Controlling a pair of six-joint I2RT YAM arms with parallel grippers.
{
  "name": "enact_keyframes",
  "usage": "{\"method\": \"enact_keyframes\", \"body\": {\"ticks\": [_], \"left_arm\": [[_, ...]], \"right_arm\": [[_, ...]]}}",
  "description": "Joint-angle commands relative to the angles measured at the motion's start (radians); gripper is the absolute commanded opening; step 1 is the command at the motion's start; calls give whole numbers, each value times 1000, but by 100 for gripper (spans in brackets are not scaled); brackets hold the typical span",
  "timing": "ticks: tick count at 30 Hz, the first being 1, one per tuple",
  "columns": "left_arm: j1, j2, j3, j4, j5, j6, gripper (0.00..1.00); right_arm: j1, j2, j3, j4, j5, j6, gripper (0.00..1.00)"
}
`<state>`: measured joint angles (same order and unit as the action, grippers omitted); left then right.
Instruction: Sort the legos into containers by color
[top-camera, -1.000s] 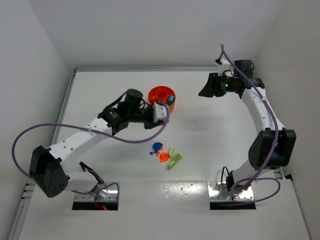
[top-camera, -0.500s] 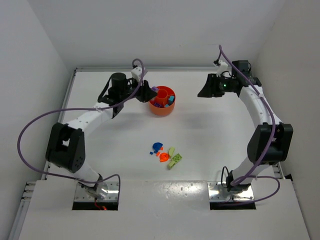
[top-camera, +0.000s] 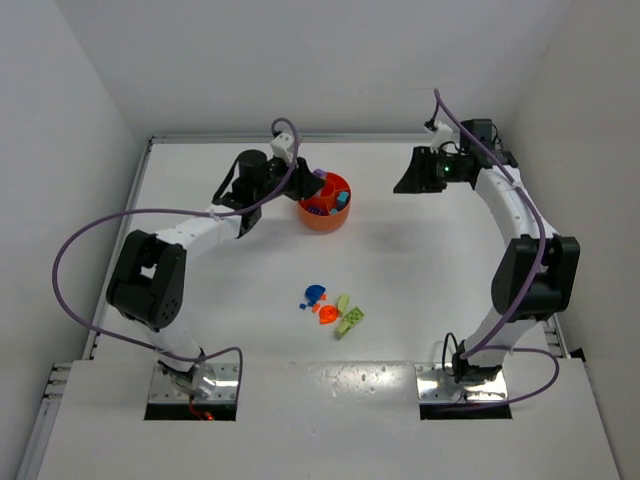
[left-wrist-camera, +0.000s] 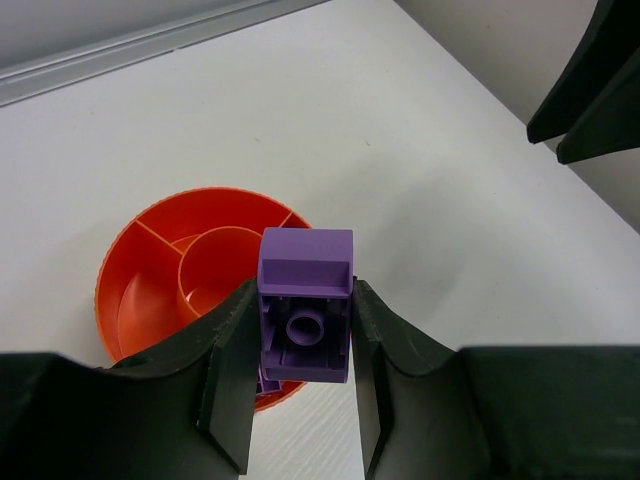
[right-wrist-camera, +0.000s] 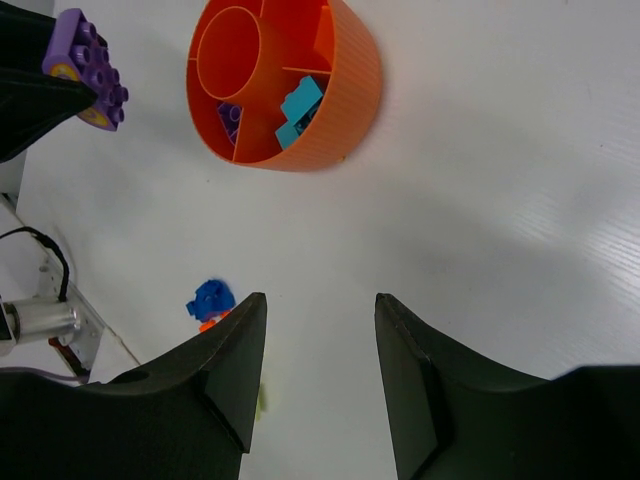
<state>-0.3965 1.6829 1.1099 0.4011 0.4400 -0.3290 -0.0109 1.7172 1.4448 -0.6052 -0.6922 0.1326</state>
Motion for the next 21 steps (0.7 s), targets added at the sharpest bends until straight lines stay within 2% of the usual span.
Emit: {"method": "enact_keyframes", "body": {"ticks": [1, 12, 21], "left_arm": [[-10, 24, 21, 59, -41, 7, 19], [-10, 70, 11, 50, -83, 45, 19], [-10, 103, 2, 50, -83, 64, 23]], "right_arm": [[-4, -2, 46, 22, -30, -4, 48], [-4, 16, 57, 13, -30, -13, 48], [-4, 25, 57, 4, -30, -13, 48]]}}
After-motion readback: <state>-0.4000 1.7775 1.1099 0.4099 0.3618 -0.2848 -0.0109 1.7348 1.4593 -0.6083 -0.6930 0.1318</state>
